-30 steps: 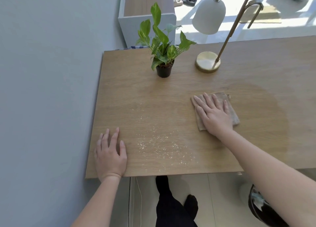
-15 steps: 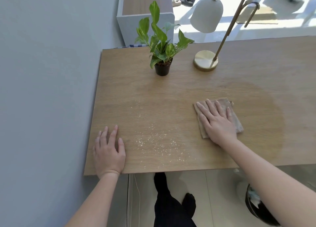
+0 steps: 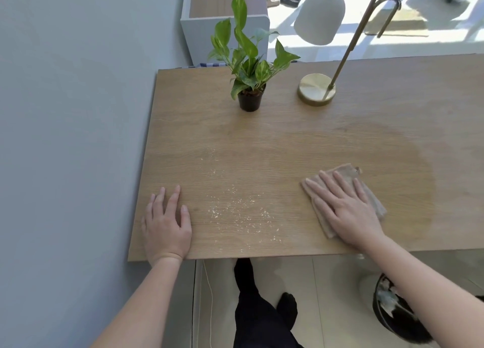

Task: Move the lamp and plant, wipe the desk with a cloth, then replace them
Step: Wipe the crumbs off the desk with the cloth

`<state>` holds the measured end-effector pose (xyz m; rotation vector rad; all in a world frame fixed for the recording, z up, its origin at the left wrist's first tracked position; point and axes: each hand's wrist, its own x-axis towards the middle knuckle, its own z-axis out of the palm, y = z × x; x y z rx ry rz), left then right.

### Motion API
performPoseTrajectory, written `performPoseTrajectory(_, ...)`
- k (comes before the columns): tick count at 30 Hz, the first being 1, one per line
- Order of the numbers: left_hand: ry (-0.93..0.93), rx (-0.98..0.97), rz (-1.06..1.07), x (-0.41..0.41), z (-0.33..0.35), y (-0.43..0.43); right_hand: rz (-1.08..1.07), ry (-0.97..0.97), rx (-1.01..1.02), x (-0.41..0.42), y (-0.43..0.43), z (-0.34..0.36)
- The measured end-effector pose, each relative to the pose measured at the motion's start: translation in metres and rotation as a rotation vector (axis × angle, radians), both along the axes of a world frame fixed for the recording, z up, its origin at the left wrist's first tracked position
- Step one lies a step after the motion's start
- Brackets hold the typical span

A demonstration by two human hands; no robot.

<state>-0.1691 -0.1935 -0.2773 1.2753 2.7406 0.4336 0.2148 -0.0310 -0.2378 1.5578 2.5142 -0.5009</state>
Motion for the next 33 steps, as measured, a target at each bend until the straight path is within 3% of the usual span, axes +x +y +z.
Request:
performPoseTrajectory(3,-0.004,0.001,0.000,0.000,0.002,-0.003,-0.293,0.022,0.004,-0.050,0.016,-0.013)
performPoseTrajectory(5,-0.004,0.002,0.001,0.001,0.003,-0.003,-0.369,0.010,0.000,-0.083,0.009,-0.020)
performPoseTrajectory(8,0.001,-0.004,0.013,0.002,0.003,-0.003,-0.143,0.046,0.003,-0.099,-0.029,-0.018)
performPoseTrajectory(12,0.006,0.002,0.003,0.002,0.004,-0.001,0.151,0.040,-0.020,-0.040,-0.066,-0.010)
performPoseTrajectory(15,0.005,0.006,-0.004,0.002,0.003,0.001,0.037,0.009,-0.001,-0.014,-0.043,-0.005)
performPoseTrajectory(20,0.016,-0.002,-0.003,0.001,0.002,-0.002,-0.320,0.018,-0.012,-0.083,-0.020,-0.018)
performPoseTrajectory(23,0.018,-0.011,0.004,0.003,0.003,-0.003,-0.174,0.037,-0.018,-0.097,-0.047,-0.018)
performPoseTrajectory(27,0.024,-0.006,-0.002,0.003,0.004,-0.002,0.145,0.023,-0.034,-0.039,-0.076,-0.009)
performPoseTrajectory(30,0.015,-0.008,-0.003,0.003,0.004,0.000,0.082,0.009,-0.014,-0.006,-0.052,-0.004)
performPoseTrajectory(33,0.009,-0.010,-0.002,0.004,0.004,0.000,-0.136,0.025,-0.002,-0.032,-0.017,-0.007)
